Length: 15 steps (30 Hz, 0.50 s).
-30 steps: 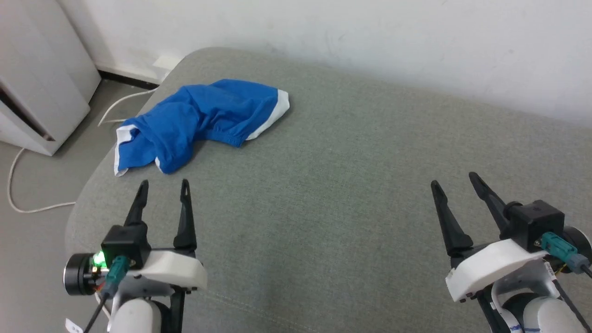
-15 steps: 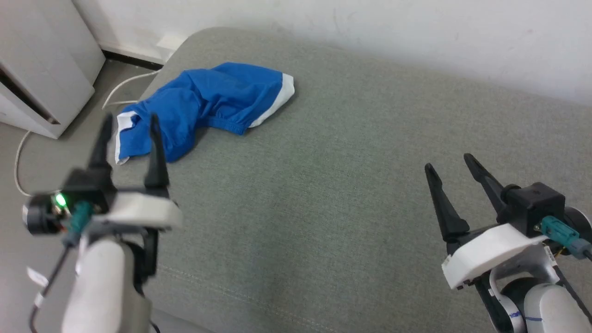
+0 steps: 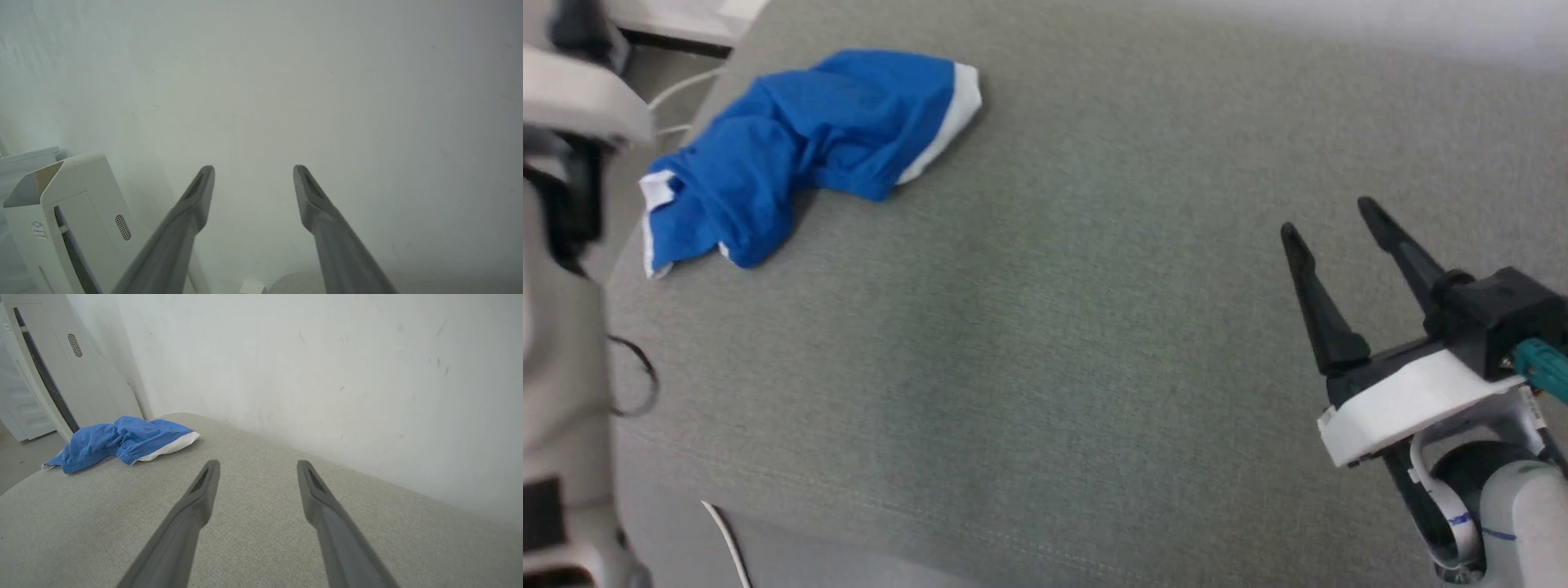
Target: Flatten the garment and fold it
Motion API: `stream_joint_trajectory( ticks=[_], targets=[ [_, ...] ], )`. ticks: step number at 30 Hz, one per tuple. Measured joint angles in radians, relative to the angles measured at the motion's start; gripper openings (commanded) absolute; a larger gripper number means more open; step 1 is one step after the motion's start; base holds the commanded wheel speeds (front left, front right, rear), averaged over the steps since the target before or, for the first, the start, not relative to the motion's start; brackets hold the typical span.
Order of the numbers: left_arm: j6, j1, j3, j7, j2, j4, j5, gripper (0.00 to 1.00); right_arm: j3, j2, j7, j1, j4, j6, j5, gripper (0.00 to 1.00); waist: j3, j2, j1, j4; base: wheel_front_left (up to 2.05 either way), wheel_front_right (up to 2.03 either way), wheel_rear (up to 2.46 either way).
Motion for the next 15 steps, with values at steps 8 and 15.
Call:
stream_joint_trajectory(
  ticks=[8, 15],
  targets=[
    [-0.061, -0.244, -0.015, 0.157, 0.118, 0.288, -0.017, 1.0, 0.017, -0.027, 0.014, -0.046, -0.051, 0.0, -0.009, 1.0, 0.134, 0.0, 0.0002, -0.06, 0.0, 0.0, 0.0],
    [-0.095, -0.377, -0.043, 0.393, 0.19, 0.521, -0.039, 1.0, 0.053, -0.042, 0.016, -0.096, -0.084, 0.0, -0.014, 1.0, 0.257, 0.0, 0.0002, -0.109, 0.0, 0.0, 0.0]
  ],
)
